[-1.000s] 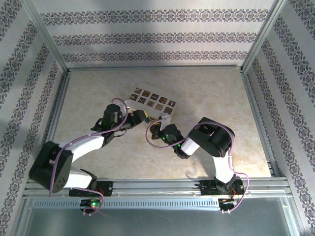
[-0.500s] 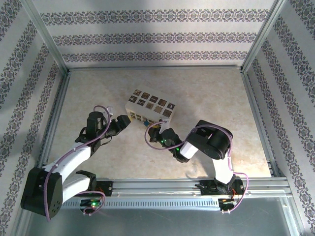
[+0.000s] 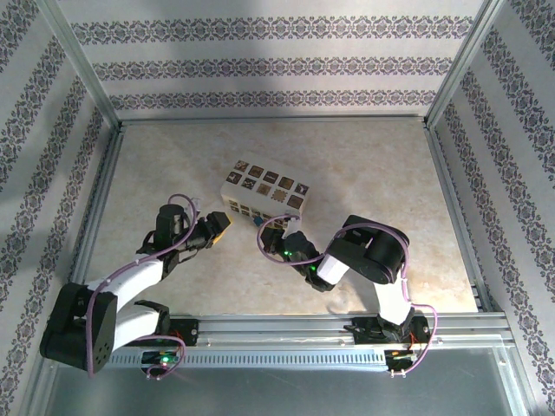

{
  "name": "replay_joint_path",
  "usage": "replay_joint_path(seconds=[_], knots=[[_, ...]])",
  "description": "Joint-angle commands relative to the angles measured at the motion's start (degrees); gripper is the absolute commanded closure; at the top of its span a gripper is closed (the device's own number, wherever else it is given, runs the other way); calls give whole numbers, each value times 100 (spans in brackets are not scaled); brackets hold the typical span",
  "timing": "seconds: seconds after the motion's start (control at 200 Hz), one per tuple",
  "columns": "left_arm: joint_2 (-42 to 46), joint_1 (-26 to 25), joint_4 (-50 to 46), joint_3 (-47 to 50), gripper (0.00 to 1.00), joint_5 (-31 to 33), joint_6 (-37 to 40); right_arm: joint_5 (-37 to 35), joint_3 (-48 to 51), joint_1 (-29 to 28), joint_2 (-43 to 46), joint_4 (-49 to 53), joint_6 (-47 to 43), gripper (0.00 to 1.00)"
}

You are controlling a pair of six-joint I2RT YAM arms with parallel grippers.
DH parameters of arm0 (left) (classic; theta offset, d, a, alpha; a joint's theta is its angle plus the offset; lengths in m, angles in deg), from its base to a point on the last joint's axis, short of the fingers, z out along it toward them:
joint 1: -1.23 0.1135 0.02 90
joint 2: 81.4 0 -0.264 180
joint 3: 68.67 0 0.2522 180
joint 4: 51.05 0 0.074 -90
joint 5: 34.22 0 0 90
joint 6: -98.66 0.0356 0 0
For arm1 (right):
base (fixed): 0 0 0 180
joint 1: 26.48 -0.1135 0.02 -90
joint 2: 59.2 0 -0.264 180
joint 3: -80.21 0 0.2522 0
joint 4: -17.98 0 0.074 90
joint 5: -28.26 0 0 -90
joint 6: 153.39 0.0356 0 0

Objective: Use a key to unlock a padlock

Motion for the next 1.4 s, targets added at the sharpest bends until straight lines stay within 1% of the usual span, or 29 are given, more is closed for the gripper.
replay_joint_path(seconds=[0.0,0.295,0.535,0.72,0.855,1.144,1.394], knots=[[-128,54,718,107,44,-205,-301,-50,49,-91,93,-191,228,99],[-458,-36,1154,74,47,-267,-452,-68,63,-109,211,-166,332,99],[-767,-170,1501,20,47,-284,-585,-85,83,-126,295,-129,377,98],[-1243,-350,2073,-72,48,-274,-803,-101,74,-127,337,-122,370,98],[-1679,-496,2660,-147,49,-258,-1009,-103,84,-127,348,-121,379,98],[-2537,-693,3540,-218,55,-152,-1334,-129,105,-127,363,-129,387,98],[-3436,-880,4631,-294,59,-117,-1802,-103,87,-126,324,-138,455,98]])
